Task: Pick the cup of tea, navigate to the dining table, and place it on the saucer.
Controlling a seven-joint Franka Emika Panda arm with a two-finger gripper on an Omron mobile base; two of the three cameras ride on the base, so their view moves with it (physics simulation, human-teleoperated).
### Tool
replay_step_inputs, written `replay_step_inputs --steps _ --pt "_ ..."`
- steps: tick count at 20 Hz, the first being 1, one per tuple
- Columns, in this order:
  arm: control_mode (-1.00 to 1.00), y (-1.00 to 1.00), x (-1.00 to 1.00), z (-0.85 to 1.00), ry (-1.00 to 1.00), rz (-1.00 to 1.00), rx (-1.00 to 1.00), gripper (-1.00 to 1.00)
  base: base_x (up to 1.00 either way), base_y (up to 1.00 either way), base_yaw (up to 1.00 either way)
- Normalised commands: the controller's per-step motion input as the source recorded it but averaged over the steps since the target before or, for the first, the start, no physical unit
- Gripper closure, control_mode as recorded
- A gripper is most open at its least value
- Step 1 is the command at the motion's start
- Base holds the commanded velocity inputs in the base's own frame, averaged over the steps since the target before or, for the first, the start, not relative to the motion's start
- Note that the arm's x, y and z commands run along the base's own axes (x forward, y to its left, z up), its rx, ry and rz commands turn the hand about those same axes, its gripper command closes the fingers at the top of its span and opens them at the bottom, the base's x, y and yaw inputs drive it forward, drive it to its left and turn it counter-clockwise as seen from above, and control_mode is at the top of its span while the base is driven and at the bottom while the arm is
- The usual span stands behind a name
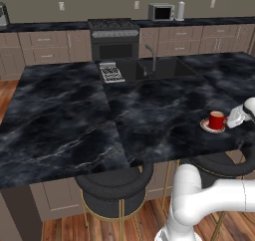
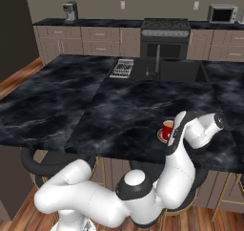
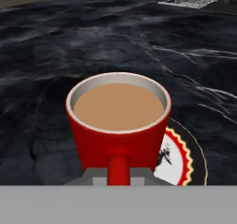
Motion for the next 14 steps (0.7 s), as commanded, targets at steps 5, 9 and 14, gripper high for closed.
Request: replay_step_inputs --steps 5,9,14 --pt "-1.00 0.00 0.13 -0.15 -0.05 -0.03 -0.04 1.00 0.00 0.00 0.00" --pt "-1.00 0.00 0.11 -0.17 -0.02 -0.02 -0.02 1.00 0.00 0.00 0.00" --pt "-1.00 -0.01 0.07 -0.15 -0.01 0.00 -0.02 1.00 0.00 0.00 0.00"
